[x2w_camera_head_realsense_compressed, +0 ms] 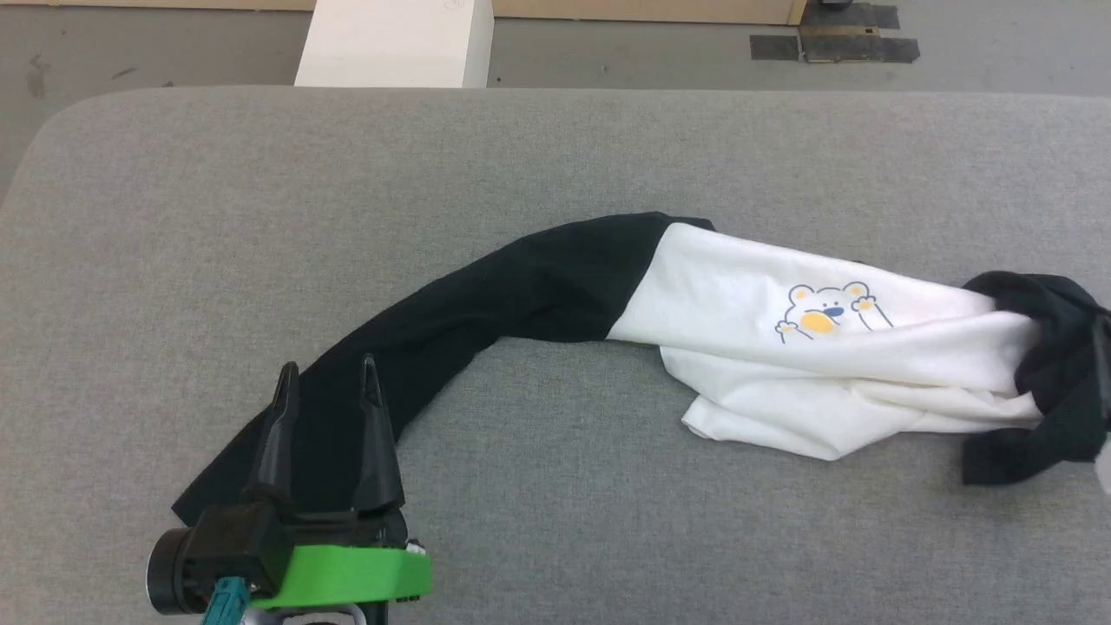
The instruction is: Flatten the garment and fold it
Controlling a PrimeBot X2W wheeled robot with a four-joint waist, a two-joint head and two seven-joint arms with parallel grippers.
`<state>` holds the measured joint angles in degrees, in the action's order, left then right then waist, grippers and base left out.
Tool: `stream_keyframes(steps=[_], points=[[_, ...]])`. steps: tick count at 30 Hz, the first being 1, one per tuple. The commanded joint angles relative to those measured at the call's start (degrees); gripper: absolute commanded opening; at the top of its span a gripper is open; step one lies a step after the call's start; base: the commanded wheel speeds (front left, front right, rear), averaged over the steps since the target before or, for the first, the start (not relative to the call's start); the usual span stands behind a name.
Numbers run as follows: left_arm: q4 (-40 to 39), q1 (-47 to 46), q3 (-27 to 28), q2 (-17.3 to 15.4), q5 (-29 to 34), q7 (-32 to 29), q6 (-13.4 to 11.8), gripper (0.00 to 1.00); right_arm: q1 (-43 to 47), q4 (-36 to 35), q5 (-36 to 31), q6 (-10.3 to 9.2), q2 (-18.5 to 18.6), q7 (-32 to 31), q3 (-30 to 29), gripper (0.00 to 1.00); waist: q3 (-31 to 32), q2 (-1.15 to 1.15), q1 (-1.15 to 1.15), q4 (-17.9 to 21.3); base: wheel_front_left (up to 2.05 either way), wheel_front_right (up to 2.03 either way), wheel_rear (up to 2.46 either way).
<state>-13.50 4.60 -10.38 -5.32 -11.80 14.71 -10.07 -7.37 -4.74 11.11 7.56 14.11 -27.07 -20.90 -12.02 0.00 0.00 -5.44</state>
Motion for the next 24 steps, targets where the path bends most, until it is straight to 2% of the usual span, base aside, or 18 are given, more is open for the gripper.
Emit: stream_keyframes(steps=[1, 5, 10, 13, 19, 24], points=[[0.2, -0.6, -0.1, -0.2, 0.3, 0.1, 0.3, 1.0, -1.4, -0.8, 0.0, -0.08, 0.7, 1.4, 1.0, 1.0, 0.4, 0.0, 0.0, 0.0, 0.0, 0.0, 0.0], [0.5, -0.5, -0.1, -0.5, 0.2, 0.0, 0.3, 1.0, -2.9, -5.5, 0.9, -0.08, 2.7, 2.5, 5.5, 1.0, 1.5, 0.0, 0.0, 0.0, 0.0, 0.0, 0.0], [0.1, -0.3, -0.1, -0.7, 0.2, 0.0, 0.1, 1.0, -0.2, -12.5, 5.3, -0.08, 4.6, -2.8, 15.7, 1.0, 1.5, 0.0, 0.0, 0.1, 0.0, 0.0, 0.0], [-0.2, -0.6, -0.2, -0.5, 0.1, 0.1, 0.0, 1.0, 3.1, -14.2, 7.3, -0.08, 4.9, -5.5, 21.3, 1.0, 0.4, 0.0, 0.0, -0.2, 0.0, 0.0, 0.0], [-0.3, -2.1, -1.1, 0.1, 0.1, 0.2, 0.1, 1.0, 6.1, -10.5, 9.6, -0.08, 8.3, -5.0, 30.0, 1.0, -3.1, 0.0, 0.0, -2.0, 0.0, 0.0, 0.0], [0.0, -3.4, -1.3, 0.2, 0.4, 0.2, 0.2, 1.0, 3.7, -5.3, 7.7, -0.08, 11.6, -1.5, 35.6, 1.0, -5.4, 0.0, 0.0, -3.6, 0.0, 0.0, 0.0]])
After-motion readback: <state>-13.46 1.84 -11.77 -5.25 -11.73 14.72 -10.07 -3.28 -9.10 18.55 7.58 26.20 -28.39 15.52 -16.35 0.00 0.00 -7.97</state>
